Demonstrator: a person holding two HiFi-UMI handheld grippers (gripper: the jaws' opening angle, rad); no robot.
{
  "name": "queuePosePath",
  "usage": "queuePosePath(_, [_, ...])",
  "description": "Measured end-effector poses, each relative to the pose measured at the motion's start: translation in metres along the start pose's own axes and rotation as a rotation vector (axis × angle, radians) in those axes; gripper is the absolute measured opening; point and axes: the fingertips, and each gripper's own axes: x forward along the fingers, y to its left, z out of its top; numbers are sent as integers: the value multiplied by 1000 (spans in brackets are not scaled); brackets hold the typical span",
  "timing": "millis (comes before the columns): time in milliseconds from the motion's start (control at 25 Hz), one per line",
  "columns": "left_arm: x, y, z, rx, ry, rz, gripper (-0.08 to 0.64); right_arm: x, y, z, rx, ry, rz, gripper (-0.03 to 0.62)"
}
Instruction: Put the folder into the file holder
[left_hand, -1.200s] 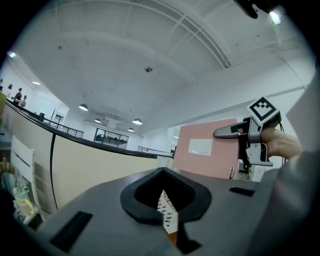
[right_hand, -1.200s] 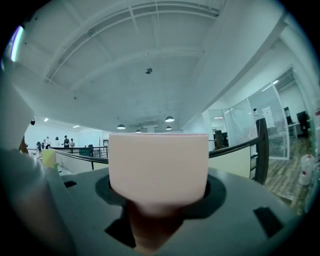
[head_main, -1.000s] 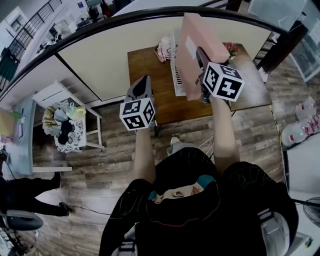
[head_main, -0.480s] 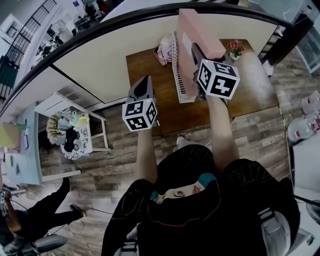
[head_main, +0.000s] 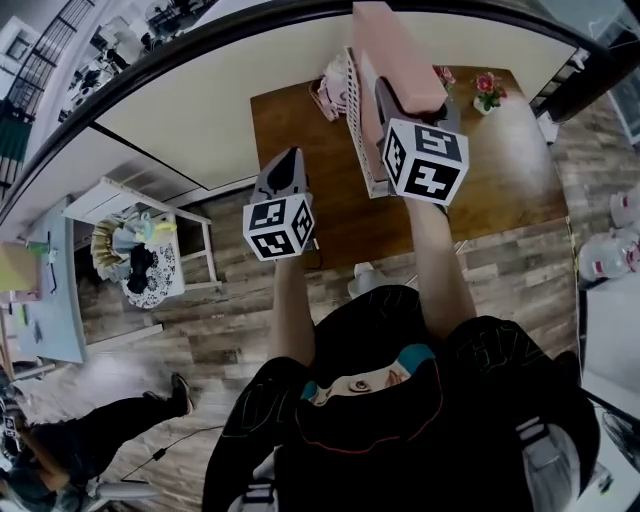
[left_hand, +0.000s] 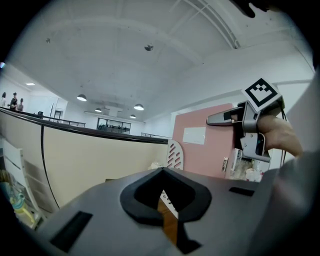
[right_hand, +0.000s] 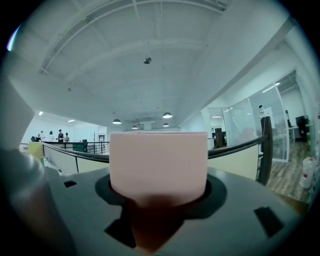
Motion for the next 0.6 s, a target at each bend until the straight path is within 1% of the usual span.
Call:
queuePosePath(240, [18, 2, -22, -14, 55, 2, -3, 18, -10, -42, 4, 20, 26, 279])
queuePosePath(600, [41, 11, -52, -53, 125, 16, -3, 37, -7, -94, -23, 53, 68, 284])
